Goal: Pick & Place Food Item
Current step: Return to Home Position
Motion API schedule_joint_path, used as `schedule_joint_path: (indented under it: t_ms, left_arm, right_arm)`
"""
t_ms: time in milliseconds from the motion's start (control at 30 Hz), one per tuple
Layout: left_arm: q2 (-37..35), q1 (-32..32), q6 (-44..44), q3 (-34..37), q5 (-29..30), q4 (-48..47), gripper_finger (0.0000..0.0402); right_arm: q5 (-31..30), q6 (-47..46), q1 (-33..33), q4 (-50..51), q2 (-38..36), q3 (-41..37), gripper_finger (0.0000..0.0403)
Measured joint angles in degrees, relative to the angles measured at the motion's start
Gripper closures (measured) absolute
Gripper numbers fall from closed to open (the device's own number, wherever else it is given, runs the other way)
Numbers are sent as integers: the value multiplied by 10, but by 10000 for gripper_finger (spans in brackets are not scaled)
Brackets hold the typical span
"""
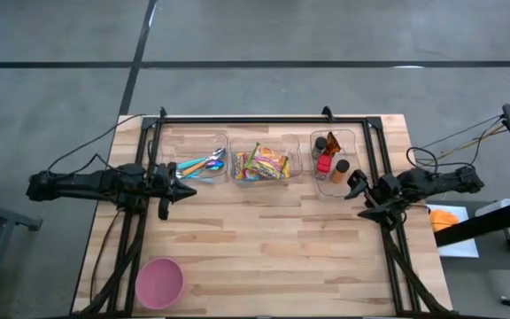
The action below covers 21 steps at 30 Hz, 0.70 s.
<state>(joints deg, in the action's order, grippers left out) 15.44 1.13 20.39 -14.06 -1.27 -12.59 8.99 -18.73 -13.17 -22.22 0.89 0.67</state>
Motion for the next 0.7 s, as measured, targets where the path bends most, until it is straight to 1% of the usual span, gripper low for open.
schedule_joint_path:
  t_ms: [67,200,333,500,567,700]
  left_arm:
    - [0,7,-1,19,11,17,383]
    - [-9,16,8,74,16,91,383]
    - [-19,16,6,81,16,103,383]
    - [-23,16,-9,89,17,100,383]
    - [-22,16,-9,98,17,107,383]
    - [-23,16,-10,127,20,150,383]
  right_arm:
    - [-5,0,0,13,0,0,136]
    - [-18,0,0,31,1,-1,136]
    - [-17,3,0,31,0,0,136]
    - [-20,3,0,81,0,0,136]
    - [-35,3,0,97,0,0,136]
    - [-65,12,0,114,1,0,136]
